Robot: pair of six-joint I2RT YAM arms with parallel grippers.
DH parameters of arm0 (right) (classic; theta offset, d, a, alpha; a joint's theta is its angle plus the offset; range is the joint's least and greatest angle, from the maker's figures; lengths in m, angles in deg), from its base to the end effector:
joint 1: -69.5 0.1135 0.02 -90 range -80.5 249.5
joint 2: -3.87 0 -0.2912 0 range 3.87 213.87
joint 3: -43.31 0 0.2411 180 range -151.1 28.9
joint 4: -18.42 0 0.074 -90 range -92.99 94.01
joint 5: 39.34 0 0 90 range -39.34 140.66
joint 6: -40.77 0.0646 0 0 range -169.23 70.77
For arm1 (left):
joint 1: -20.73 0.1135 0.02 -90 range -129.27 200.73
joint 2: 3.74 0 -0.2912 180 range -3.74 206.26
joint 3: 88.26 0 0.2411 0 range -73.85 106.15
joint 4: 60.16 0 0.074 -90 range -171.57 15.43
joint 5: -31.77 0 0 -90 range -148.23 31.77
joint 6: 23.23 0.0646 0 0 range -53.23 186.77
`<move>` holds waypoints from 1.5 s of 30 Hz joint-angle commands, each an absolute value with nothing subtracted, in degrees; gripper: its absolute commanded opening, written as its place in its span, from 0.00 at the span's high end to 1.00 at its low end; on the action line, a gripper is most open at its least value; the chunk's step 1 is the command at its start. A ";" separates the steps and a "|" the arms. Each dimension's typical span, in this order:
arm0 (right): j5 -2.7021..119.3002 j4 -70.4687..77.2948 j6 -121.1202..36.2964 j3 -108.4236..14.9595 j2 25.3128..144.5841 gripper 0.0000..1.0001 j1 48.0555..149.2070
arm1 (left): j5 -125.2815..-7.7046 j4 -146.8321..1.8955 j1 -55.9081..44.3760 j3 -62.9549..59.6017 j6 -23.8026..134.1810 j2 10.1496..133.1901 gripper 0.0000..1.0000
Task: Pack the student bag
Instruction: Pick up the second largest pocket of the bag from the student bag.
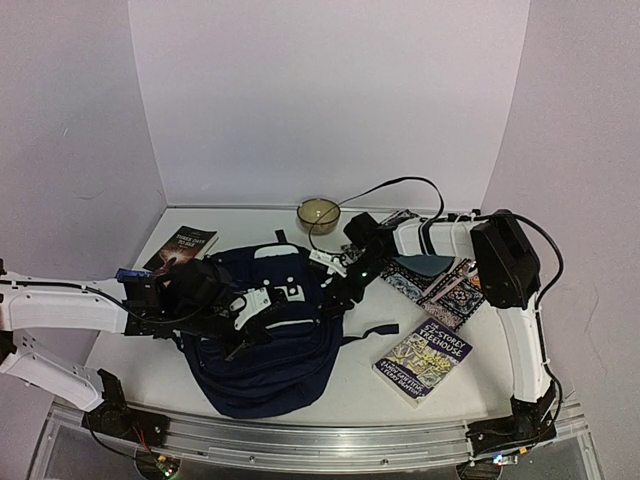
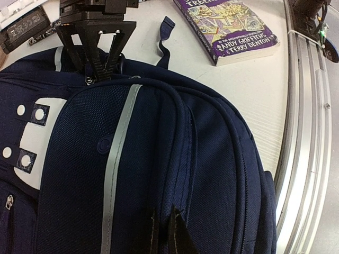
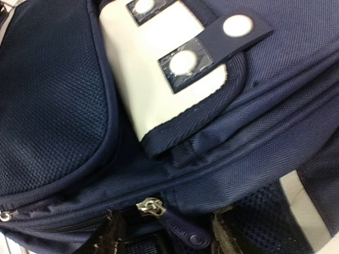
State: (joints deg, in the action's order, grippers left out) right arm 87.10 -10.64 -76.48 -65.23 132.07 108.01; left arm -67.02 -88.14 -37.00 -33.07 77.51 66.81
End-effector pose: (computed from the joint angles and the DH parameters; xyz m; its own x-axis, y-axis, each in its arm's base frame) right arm 0.3754 0.3477 0.1666 -0.1530 -0.5925 -0.7909 -0.9872 0.1285 0.0948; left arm 0.1282 -0.2215 0.2296 -0.1932 0.6510 -0.7341 0.9476 0.3179 0.0325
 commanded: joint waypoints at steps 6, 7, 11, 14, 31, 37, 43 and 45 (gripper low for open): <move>88.55 -18.32 -77.63 -62.65 125.52 0.73 108.00 | -65.77 -85.55 -37.10 -31.68 77.49 65.64 1.00; 88.26 -18.35 -77.57 -62.62 125.20 0.76 108.00 | -65.70 -85.57 -37.10 -31.74 77.47 65.49 1.00; 87.40 -18.60 -77.21 -62.61 124.19 0.85 108.00 | -65.35 -85.59 -37.10 -31.76 77.40 65.23 1.00; 86.83 -18.82 -77.16 -62.51 123.67 0.91 108.00 | -65.04 -85.59 -37.10 -31.75 77.40 65.37 1.00; 86.67 -19.10 -72.20 -64.72 129.13 0.59 108.00 | -65.85 -85.71 -37.10 -31.49 76.73 65.91 1.00; 87.95 -19.02 -71.17 -65.89 132.98 0.67 108.00 | -65.74 -85.72 -37.12 -31.30 76.87 66.06 1.00; 86.76 -19.08 -70.69 -67.38 134.85 0.80 108.00 | -65.55 -85.79 -37.10 -31.57 76.80 65.32 1.00; 84.64 -19.23 -70.26 -67.64 134.32 0.86 108.04 | -65.27 -85.84 -37.10 -31.67 76.77 65.08 1.00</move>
State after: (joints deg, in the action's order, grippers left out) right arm 87.62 -15.77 -71.21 -65.97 132.67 108.01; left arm -66.43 -88.16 -37.13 -33.07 77.27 66.81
